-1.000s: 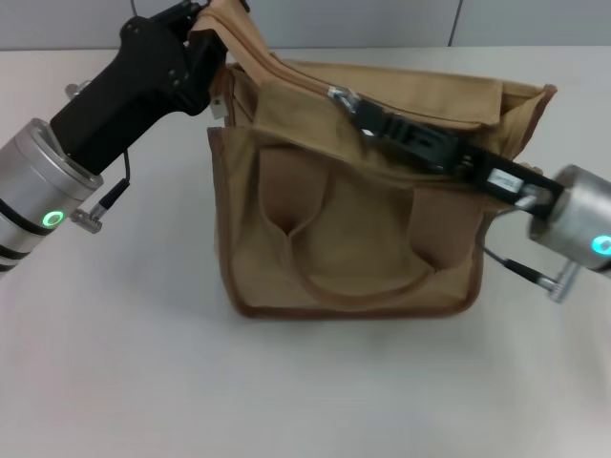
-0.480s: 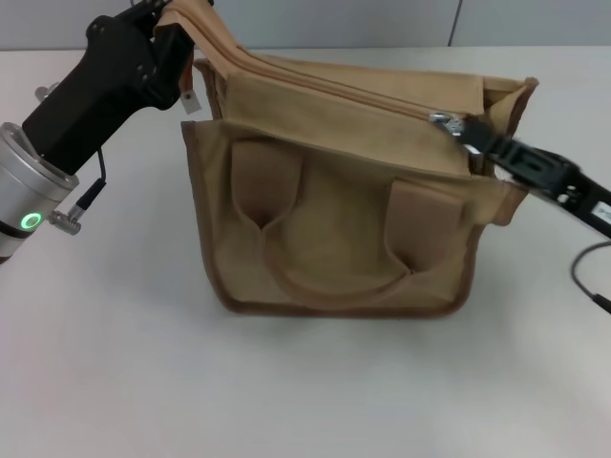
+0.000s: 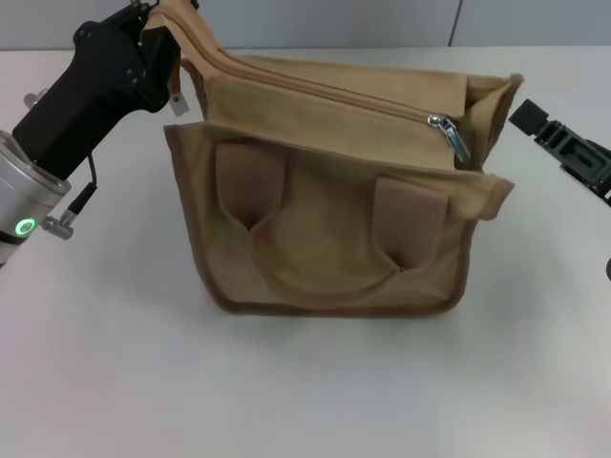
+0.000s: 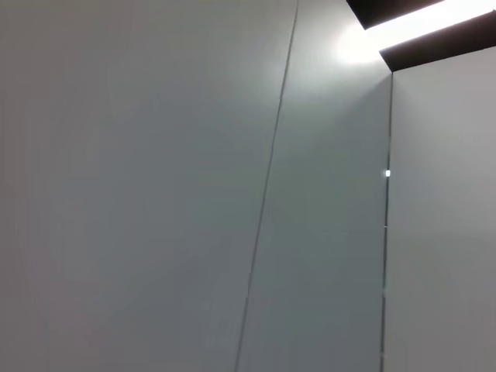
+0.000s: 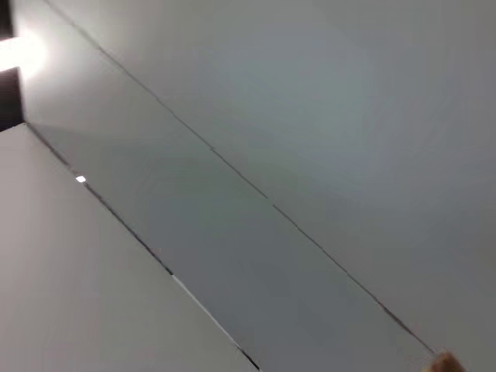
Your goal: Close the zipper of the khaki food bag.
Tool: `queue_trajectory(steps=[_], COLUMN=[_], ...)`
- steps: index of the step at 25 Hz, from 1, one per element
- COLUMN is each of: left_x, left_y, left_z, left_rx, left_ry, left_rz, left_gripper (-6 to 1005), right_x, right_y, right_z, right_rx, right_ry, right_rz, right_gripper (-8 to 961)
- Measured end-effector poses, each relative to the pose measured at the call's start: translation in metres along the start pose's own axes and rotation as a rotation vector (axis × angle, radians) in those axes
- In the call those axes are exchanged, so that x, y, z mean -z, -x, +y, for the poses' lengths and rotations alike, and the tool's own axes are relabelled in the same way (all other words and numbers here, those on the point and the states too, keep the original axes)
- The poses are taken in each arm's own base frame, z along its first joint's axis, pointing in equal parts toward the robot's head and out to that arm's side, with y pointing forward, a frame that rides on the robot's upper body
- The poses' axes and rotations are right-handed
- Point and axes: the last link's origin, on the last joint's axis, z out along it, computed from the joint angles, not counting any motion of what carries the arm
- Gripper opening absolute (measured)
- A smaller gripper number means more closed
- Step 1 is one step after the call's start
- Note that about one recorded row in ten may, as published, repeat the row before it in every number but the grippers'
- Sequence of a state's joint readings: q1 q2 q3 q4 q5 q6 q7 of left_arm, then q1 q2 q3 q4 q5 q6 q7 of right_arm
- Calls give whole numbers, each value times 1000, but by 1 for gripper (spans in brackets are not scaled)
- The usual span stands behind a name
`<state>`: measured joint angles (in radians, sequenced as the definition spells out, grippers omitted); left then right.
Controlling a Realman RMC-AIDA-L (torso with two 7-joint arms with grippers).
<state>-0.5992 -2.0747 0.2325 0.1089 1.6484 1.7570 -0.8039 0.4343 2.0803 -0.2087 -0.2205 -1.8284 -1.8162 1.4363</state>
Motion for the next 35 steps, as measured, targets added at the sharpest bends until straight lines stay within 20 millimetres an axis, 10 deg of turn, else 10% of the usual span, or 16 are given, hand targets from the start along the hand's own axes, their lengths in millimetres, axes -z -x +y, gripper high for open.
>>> queue_trajectory(steps=[9, 23, 35], left_x=[20, 174, 164], left_y=[3, -8, -4], left_z=[-2, 5, 56], left_rx=[-19, -152, -107], left_ry=[-79, -552, 150], left_rz=[7, -53, -360], left_gripper=[66, 620, 815], right_x=[-2, -3, -16], right_y=[-5, -4, -55], right_z=[6, 16, 42], right_rx=[102, 236, 708], right_ry=[31, 103, 443], right_rz=[-27, -40, 192], right_gripper=[270, 644, 652])
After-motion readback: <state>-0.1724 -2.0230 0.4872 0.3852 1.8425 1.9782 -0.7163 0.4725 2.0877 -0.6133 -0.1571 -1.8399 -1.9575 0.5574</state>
